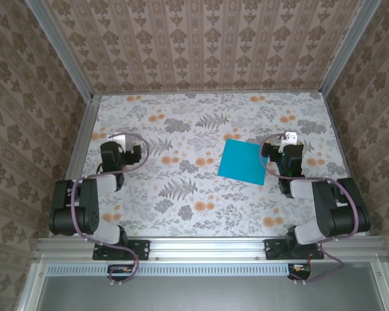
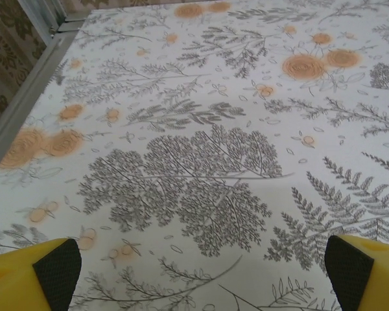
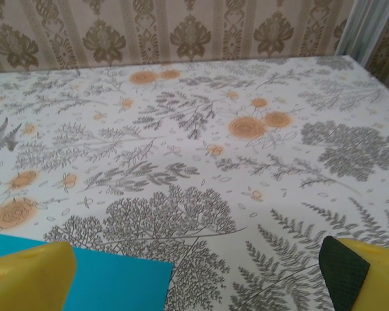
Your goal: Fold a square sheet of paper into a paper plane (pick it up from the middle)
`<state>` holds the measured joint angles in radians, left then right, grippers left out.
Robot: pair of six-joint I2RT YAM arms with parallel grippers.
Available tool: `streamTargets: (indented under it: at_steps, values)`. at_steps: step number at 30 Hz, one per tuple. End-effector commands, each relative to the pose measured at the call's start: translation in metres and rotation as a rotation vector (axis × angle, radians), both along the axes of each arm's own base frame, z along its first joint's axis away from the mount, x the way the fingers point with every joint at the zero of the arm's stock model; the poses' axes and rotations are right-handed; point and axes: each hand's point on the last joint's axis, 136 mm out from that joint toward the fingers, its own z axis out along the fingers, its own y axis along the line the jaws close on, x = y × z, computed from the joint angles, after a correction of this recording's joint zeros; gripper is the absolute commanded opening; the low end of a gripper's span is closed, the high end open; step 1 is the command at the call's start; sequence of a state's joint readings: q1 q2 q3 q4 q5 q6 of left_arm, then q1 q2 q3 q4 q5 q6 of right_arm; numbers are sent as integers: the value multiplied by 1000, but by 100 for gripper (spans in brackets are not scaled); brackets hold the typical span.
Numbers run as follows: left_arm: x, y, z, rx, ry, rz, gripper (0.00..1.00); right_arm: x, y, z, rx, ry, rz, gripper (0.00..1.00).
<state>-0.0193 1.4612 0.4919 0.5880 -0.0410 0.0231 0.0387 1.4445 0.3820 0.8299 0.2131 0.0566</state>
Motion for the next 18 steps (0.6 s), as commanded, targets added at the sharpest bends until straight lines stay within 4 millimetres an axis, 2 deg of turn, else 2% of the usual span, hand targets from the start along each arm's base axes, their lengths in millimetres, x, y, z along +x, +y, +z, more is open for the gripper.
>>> streamTargets:
  at_steps: [1, 5, 10, 12, 15, 18]
  values:
    - [3, 10, 37, 3, -1, 64, 100, 0, -16, 30, 2, 6, -99, 100]
    - [2, 12, 68, -47, -4, 103, 100, -1, -19, 47, 110, 117, -172, 100]
    - [-6, 0, 94, -128, 17, 78, 100, 9, 22, 52, 292, 292, -14, 100]
    - [-9, -1, 99, -136, 50, 84, 100, 11, 27, 53, 387, 309, -45, 100]
    - [-11, -2, 103, -146, 76, 86, 100, 13, 36, 46, 502, 359, -81, 100]
    - [-11, -14, 103, -185, 86, 27, 100, 14, 52, 24, 525, 491, -105, 100]
